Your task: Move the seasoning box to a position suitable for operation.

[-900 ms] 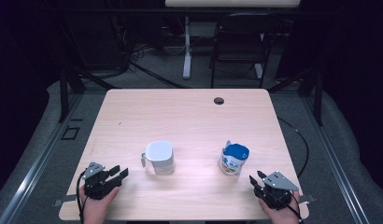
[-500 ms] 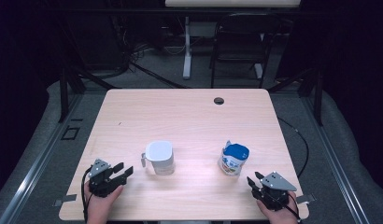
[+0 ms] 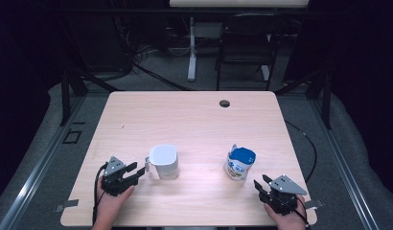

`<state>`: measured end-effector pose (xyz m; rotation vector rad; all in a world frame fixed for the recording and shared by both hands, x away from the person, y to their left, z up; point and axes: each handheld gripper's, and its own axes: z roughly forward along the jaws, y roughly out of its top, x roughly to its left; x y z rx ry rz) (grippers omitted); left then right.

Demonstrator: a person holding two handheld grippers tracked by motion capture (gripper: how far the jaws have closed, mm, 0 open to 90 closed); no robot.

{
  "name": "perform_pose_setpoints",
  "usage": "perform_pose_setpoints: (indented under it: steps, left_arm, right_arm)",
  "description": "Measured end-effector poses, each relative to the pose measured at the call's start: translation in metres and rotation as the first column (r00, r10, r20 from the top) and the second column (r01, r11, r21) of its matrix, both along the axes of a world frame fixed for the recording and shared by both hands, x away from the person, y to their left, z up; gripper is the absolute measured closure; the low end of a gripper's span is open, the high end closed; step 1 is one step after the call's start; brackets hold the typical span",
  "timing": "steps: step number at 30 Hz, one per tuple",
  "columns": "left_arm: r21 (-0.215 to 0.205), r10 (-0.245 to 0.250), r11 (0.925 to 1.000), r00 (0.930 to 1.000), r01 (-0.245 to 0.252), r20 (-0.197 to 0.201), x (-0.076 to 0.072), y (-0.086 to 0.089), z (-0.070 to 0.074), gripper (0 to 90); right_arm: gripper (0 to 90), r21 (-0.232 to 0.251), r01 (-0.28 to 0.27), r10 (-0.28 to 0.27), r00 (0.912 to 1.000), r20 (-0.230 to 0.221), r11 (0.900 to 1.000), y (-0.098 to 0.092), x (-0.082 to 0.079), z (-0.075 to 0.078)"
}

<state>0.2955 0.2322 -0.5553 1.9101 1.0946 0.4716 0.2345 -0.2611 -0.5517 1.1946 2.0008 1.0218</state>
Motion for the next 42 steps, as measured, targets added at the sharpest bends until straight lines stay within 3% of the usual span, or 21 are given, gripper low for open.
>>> perform_pose_setpoints:
  steps: [6,12,21,26,42]
  left_arm:
    - [-0.021,0.007,0.9997,1.0000,-0.007,-0.004,0.005,-0.005,0.001,57.0]
    - [-0.005,0.002,1.0000,0.9996,-0.002,-0.029,0.015,-0.014,-0.003,59.1]
    - [-0.003,0.002,1.0000,1.0000,-0.002,0.001,0.024,-0.026,0.002,61.8]
    - [0.005,0.000,1.0000,1.0000,0.000,-0.004,0.027,-0.028,0.002,62.9]
    - [0.089,-0.004,0.9961,0.9998,0.002,0.018,0.022,-0.035,0.003,69.7]
  right_arm:
    - [59.4,-0.002,-0.013,0.013,0.9999,0.010,1.000,0.003,-0.001,-0.001]
    - [58.8,0.005,-0.005,0.005,1.0000,0.005,1.000,0.001,-0.003,-0.001]
    - [57.7,0.011,0.002,-0.002,1.0000,0.001,1.000,-0.002,-0.005,-0.003]
    - [57.5,0.003,0.003,-0.003,1.0000,0.000,1.000,-0.004,-0.006,-0.003]
    - [57.2,0.015,0.045,-0.045,0.9989,-0.012,0.999,-0.018,-0.004,-0.009]
